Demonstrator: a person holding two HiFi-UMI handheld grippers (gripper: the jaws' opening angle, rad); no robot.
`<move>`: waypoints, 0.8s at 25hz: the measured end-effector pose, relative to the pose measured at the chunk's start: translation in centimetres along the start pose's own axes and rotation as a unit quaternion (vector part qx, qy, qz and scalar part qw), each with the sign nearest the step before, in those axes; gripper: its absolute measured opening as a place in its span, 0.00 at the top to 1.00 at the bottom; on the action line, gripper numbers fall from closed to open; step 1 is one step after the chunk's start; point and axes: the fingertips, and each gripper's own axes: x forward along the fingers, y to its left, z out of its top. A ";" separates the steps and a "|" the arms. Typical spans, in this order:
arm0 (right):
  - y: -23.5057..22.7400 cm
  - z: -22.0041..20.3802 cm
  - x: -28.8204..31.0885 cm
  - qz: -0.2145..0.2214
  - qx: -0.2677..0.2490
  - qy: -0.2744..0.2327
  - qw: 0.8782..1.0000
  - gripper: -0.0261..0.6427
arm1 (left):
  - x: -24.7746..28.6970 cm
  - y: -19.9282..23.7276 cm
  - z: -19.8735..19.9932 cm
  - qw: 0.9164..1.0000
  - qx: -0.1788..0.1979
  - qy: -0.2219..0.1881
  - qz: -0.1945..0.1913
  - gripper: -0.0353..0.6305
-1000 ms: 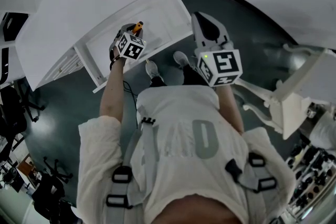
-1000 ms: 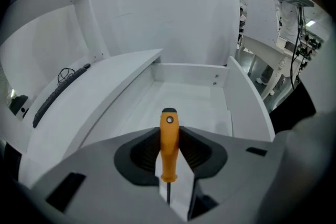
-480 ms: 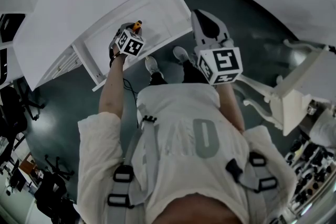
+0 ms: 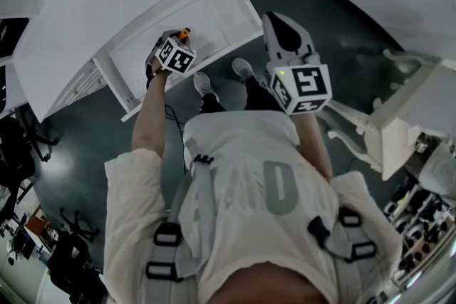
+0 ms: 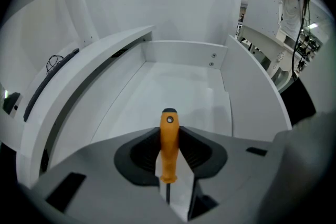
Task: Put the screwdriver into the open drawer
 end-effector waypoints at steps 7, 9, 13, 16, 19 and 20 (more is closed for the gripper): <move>-0.1 -0.3 -0.1 -0.002 0.007 0.005 1.000 0.96 | 0.7 -0.5 -0.9 1.000 -0.016 0.019 -0.006 0.78; -0.1 -0.5 -0.1 -0.003 0.009 0.006 1.000 0.96 | 0.9 -0.7 -1.2 1.000 -0.016 0.024 -0.008 0.78; -0.4 -0.7 0.1 -0.006 0.013 0.009 1.000 0.96 | 1.2 -0.8 -1.4 0.999 -0.017 0.027 -0.011 0.78; -0.5 -0.8 0.3 -0.007 0.015 0.012 1.000 0.96 | 1.3 -0.7 -1.4 0.999 -0.018 0.026 -0.014 0.78; -0.4 -1.0 0.6 -0.006 0.016 0.016 1.000 0.96 | 1.3 -0.6 -1.4 0.999 -0.018 0.026 -0.019 0.78; -0.3 -1.0 0.7 -0.005 0.016 0.016 1.000 0.96 | 1.3 -0.6 -1.5 0.999 -0.018 0.028 -0.020 0.78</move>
